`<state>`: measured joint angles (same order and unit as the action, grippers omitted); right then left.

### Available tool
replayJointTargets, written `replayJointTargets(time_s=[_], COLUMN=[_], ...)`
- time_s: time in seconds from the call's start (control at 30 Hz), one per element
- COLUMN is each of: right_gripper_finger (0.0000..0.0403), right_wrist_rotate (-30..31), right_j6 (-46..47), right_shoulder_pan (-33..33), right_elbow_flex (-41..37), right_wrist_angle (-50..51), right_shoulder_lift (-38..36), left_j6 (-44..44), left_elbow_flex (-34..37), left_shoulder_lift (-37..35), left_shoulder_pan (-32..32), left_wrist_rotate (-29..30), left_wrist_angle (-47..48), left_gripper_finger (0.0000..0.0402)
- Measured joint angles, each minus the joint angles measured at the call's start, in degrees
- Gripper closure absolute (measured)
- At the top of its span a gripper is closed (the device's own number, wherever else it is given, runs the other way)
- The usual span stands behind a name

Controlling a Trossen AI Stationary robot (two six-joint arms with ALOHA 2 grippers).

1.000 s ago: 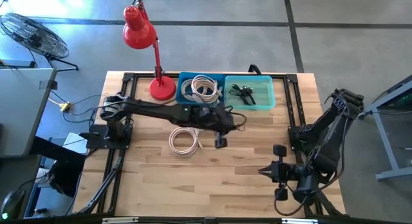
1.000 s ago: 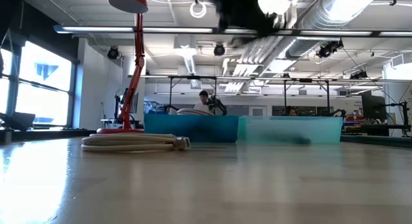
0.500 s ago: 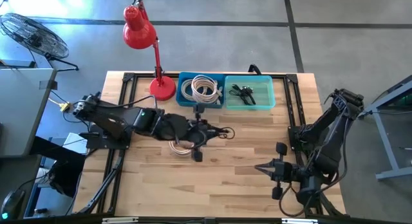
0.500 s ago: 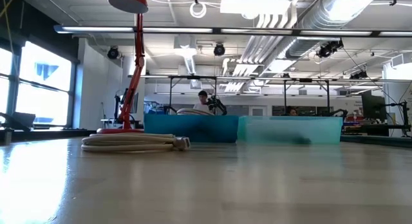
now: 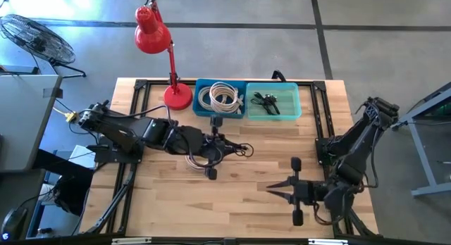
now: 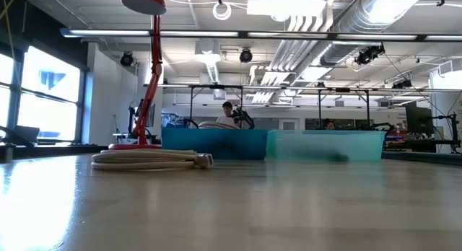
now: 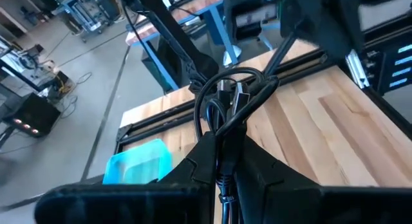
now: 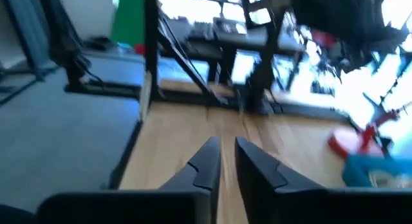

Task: Pick & Place USB Port
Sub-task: Put the black charger cable into the green bin

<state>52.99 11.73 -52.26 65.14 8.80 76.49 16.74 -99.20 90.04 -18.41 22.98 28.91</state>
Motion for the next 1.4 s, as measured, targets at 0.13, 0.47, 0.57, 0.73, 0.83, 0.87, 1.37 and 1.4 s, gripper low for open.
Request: replayJointTargets(time_s=[0.13,0.47,0.57,0.73,0.83,0.87,1.37,1.4], right_gripper_finger=[0.0330,0.0249,0.0237,0.0234,0.0233,0.0233,0.0233,0.0233], right_wrist_rotate=[-2.2,-2.0,-2.8,-3.7,-3.9,-4.5,-24.8,-26.2], right_j6=[-11.1,-22.6,-25.0,-29.2,-33.4,-34.6,-40.3,-40.3], right_shoulder_pan=[0.7,6.4,8.3,10.3,10.7,11.0,22.2,22.8], right_elbow_flex=[0.0,0.0,0.0,0.0,0.0,0.0,0.0,0.0], right_wrist_angle=[-7.9,-11.2,-11.2,-13.9,-16.8,-18.1,-26.6,-26.6], right_shoulder_lift=[0.0,-0.1,-0.1,-0.1,-0.1,-0.1,-0.1,-0.1], left_j6=[1.6,7.2,10.7,14.3,16.2,16.6,19.1,19.4], left_elbow_flex=[0.0,0.0,0.0,0.0,0.0,0.0,0.0,0.0], left_shoulder_lift=[0.0,0.0,0.0,0.0,0.0,0.0,0.0,0.0], left_shoulder_pan=[-0.8,-0.8,-1.1,-1.3,-1.2,-1.2,-1.1,-1.1], left_wrist_rotate=[-0.5,-7.2,-10.3,-11.7,-12.0,-12.1,-15.5,-15.5], left_wrist_angle=[0.3,-6.3,-11.4,-15.1,-16.2,-16.4,-16.8,-16.8], left_gripper_finger=[0.0373,0.0373,0.0373,0.0373,0.0373,0.0373,0.0373,0.0373])
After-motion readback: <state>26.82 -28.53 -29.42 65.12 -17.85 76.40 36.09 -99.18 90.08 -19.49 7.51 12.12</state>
